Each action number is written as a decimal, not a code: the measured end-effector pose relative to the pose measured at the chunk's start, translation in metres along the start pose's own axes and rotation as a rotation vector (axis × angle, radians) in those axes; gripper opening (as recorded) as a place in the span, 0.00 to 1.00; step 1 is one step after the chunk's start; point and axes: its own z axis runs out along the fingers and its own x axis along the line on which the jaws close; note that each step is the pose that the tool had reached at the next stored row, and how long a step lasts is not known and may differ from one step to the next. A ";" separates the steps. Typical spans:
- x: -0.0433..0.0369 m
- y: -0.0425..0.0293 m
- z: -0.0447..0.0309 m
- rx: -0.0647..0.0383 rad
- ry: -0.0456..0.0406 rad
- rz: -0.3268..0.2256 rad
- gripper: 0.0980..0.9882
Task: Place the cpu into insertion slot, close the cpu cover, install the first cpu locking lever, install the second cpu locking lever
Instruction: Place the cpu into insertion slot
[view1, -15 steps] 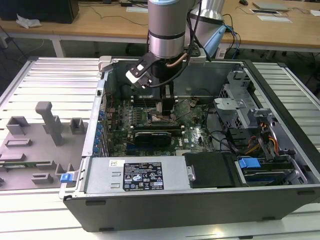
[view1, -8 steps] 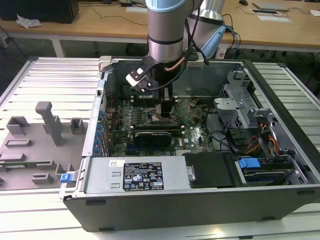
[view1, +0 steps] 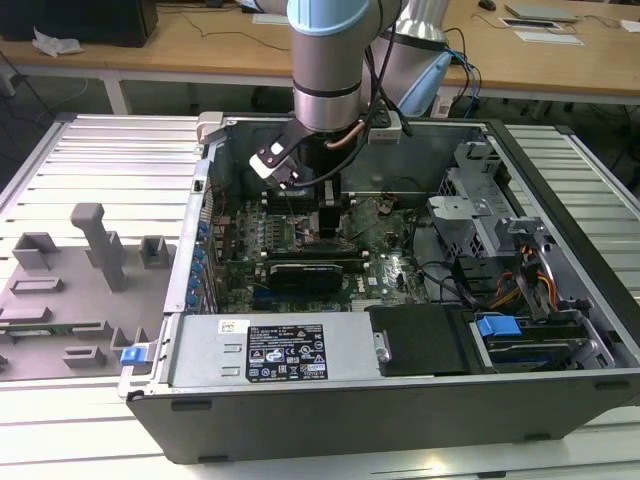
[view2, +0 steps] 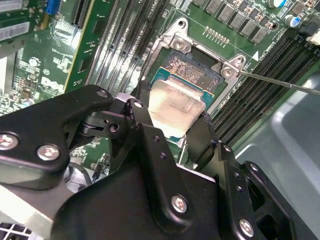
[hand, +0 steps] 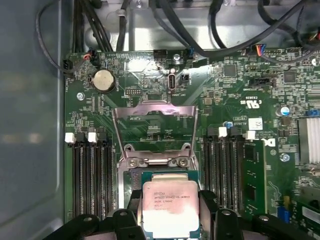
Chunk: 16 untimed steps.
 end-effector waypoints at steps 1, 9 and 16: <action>0.0006 -0.0003 0.0007 0.000 0.0002 -0.001 0.50; 0.0033 -0.0046 0.0107 0.000 0.0002 -0.002 0.50; 0.0055 -0.0054 0.0181 0.000 0.0001 -0.002 0.50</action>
